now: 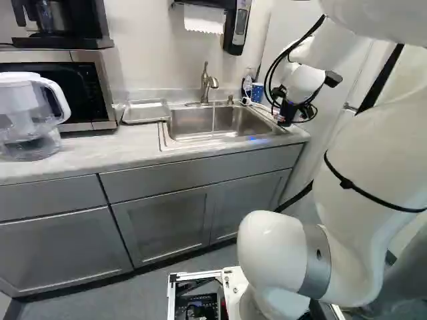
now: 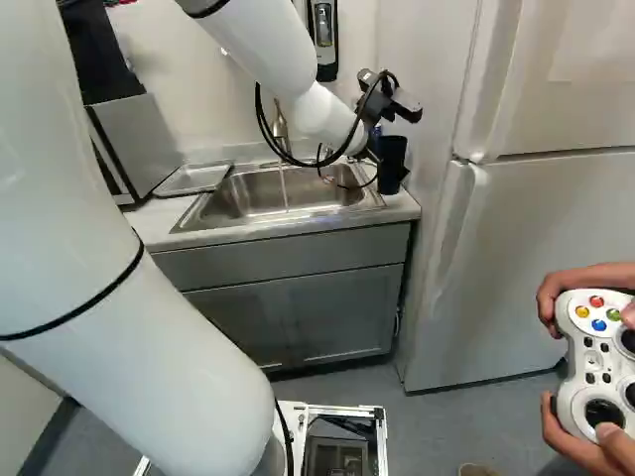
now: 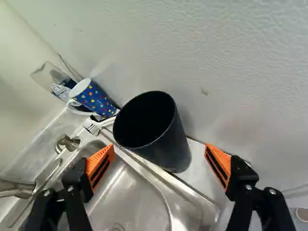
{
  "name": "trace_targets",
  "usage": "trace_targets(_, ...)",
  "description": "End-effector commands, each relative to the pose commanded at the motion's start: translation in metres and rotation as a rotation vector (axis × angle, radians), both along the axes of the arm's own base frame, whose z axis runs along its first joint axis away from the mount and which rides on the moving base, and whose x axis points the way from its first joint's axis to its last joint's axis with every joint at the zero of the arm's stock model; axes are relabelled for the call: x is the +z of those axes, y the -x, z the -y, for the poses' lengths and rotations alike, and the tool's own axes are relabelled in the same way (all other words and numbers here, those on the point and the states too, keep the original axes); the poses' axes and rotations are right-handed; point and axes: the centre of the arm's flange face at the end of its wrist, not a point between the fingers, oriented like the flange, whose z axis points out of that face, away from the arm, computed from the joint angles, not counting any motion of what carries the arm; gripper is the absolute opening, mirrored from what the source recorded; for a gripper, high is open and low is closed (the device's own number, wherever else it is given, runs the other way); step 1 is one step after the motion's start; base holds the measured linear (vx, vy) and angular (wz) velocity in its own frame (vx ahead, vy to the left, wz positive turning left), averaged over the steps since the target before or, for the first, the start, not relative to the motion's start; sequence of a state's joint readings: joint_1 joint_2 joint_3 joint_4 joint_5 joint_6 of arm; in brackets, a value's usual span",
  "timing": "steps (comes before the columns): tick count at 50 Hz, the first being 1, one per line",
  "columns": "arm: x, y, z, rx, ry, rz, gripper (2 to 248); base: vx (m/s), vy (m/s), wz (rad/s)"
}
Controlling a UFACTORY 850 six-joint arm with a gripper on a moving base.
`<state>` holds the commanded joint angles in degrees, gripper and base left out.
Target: Rinse the cup and place it in the tray
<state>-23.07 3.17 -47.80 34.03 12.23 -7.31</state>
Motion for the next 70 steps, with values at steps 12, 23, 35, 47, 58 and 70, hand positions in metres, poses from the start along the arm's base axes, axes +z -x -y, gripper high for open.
trace_targets(12, 0.0000, 0.0000, 0.0000, 0.060, 0.094, -0.056, 247, 0.000, 0.000, 0.000)
trace_targets(23, 0.0000, 0.0000, 0.0000, 0.115, 0.181, -0.108, 247, 0.000, 0.000, 0.000)
trace_targets(35, 0.0000, 0.0000, 0.0000, 0.176, 0.276, -0.165, 247, 0.000, 0.000, 0.000)
trace_targets(47, 0.0000, 0.0000, 0.0000, 0.191, 0.300, -0.179, 247, 0.000, 0.000, 0.000)
trace_targets(58, 0.0000, -0.0002, 0.0000, 0.191, 0.300, -0.179, 247, 0.000, 0.000, 0.000)
trace_targets(70, 0.0001, -0.0045, 0.0004, 0.194, 0.300, -0.179, 247, 0.000, 0.000, 0.000)
